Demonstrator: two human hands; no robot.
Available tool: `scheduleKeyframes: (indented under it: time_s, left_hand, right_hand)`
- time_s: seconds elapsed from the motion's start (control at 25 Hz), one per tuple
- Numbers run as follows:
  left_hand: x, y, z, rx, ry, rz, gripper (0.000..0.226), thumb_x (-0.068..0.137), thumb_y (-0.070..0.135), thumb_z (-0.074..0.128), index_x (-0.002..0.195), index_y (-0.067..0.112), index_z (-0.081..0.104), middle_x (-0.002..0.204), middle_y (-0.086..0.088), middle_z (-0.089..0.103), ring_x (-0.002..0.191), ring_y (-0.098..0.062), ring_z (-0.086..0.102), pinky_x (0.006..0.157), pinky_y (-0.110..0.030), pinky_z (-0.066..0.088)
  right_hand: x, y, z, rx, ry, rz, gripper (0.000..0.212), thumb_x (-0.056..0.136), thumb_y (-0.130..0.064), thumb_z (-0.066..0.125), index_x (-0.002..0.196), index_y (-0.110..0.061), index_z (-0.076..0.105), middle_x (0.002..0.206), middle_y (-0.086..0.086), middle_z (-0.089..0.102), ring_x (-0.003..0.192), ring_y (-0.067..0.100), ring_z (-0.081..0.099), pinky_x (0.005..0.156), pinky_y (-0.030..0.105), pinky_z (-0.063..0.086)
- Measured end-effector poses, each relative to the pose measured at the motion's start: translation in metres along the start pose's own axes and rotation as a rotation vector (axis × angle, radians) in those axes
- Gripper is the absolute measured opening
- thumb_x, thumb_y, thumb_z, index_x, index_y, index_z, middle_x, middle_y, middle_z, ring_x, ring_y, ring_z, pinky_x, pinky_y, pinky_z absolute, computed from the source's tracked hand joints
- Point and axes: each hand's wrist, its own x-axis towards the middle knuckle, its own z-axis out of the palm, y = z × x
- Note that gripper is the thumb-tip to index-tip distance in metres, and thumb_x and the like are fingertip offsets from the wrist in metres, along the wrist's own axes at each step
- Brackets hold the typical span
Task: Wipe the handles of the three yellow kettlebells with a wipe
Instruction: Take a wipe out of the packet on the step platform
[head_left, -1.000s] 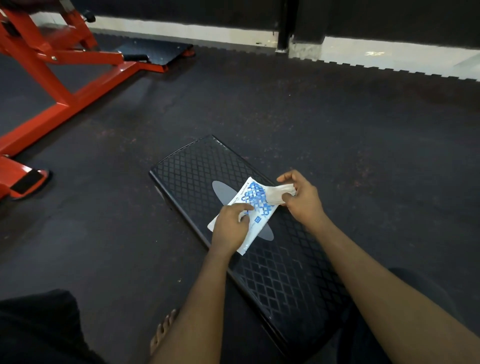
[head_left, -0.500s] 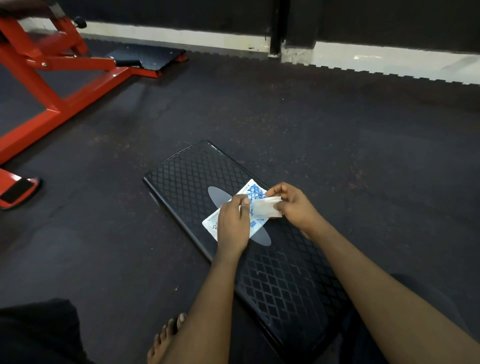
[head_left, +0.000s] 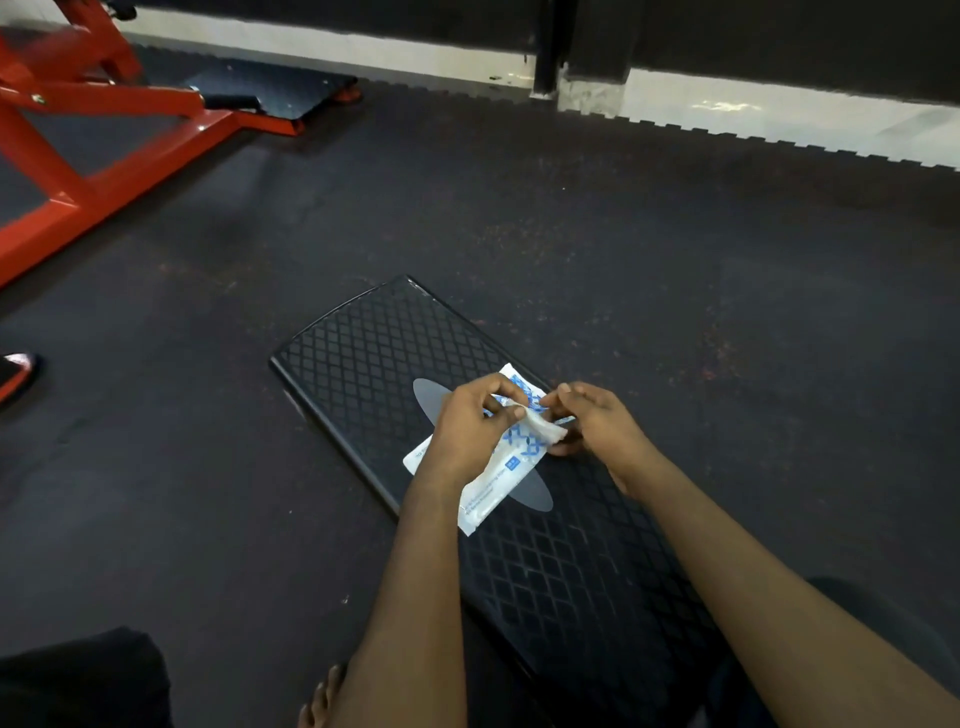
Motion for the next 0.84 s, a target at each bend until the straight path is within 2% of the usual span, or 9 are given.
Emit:
scheduleKeyframes:
  time_s: [0.08,0.12,0.2,0.32,0.4,0.52,0.64,0.76,0.84]
  left_hand:
    - [0.007,0.002,-0.001,-0.117,-0.101,0.007,0.010,0.083,0.001,0.069,0.084,0.011,0.071,0.109,0.008,0.070,0.089,-0.009,0.068,0.085,-0.029,0.055]
    - [0.013,0.002,-0.002,-0.132,-0.136,0.002,0.012,0.082,-0.003,0.068,0.084,0.008,0.071,0.117,0.010,0.067,0.093,-0.009,0.069,0.087,-0.031,0.056]
    - [0.022,0.001,-0.003,-0.094,-0.155,-0.019,0.019,0.082,-0.004,0.062,0.081,0.011,0.072,0.123,0.017,0.063,0.084,-0.006,0.069,0.085,-0.031,0.056]
    - [0.032,0.007,0.003,-0.066,-0.055,-0.085,0.015,0.086,0.009,0.056,0.080,0.021,0.063,0.110,0.014,0.067,0.088,-0.001,0.067,0.086,-0.038,0.057]
    - [0.024,0.021,0.008,-0.129,0.011,-0.159,0.008,0.090,0.020,0.061,0.086,0.021,0.054,0.095,0.005,0.069,0.081,-0.011,0.070,0.078,-0.042,0.058]
    - [-0.001,0.060,-0.001,-0.035,-0.113,-0.231,0.023,0.088,0.026,0.066,0.101,0.025,0.047,0.089,0.005,0.068,0.076,-0.014,0.068,0.069,-0.033,0.053]
    - [-0.033,0.123,-0.033,0.023,-0.205,-0.219,0.031,0.089,0.020,0.066,0.111,0.020,0.043,0.094,0.011,0.065,0.077,-0.004,0.064,0.065,-0.012,0.046]
    - [-0.070,0.208,-0.078,0.037,-0.251,-0.203,0.033,0.090,0.022,0.065,0.108,0.023,0.037,0.094,0.008,0.067,0.079,-0.003,0.064,0.065,-0.010,0.046]
    - [-0.099,0.271,-0.108,0.049,-0.232,-0.204,0.030,0.090,0.022,0.064,0.103,0.024,0.037,0.095,0.005,0.066,0.078,-0.006,0.064,0.064,-0.012,0.048]
  right_hand:
    - [0.002,-0.007,-0.001,0.062,0.011,0.068,0.033,0.101,-0.032,0.047,0.103,-0.004,0.065,0.094,0.021,0.070,0.080,0.032,0.071,0.063,0.038,0.059]
    - [0.003,-0.011,-0.002,0.082,0.012,0.081,0.031,0.100,-0.029,0.049,0.106,-0.003,0.063,0.096,0.021,0.070,0.081,0.033,0.071,0.061,0.036,0.059]
    - [0.000,-0.017,-0.003,0.083,0.052,0.062,0.020,0.096,-0.018,0.056,0.108,-0.003,0.062,0.097,0.020,0.071,0.080,0.030,0.072,0.058,0.030,0.057]
    - [-0.011,-0.021,-0.002,0.016,0.220,0.022,0.015,0.090,-0.006,0.063,0.105,-0.007,0.064,0.092,0.013,0.072,0.078,0.025,0.073,0.061,0.028,0.057]
    - [-0.033,-0.024,0.000,-0.021,0.302,0.053,0.015,0.086,-0.003,0.065,0.100,-0.010,0.065,0.092,0.010,0.071,0.079,0.024,0.072,0.061,0.028,0.057]
    - [-0.081,-0.045,-0.001,-0.007,0.337,0.099,0.017,0.084,-0.002,0.068,0.097,-0.011,0.065,0.092,0.008,0.071,0.076,0.017,0.068,0.057,0.020,0.052]
    - [-0.134,-0.090,0.009,-0.018,0.289,0.128,0.019,0.084,-0.001,0.067,0.098,-0.013,0.066,0.091,0.002,0.071,0.077,0.014,0.065,0.060,0.024,0.051]
    - [-0.189,-0.163,0.023,-0.038,0.241,0.121,0.023,0.081,0.000,0.068,0.093,-0.020,0.067,0.088,-0.001,0.072,0.079,0.014,0.065,0.068,0.030,0.051]
    - [-0.230,-0.227,0.027,-0.033,0.196,0.088,0.024,0.081,0.000,0.068,0.095,-0.020,0.067,0.091,-0.002,0.072,0.081,0.013,0.066,0.071,0.029,0.053]
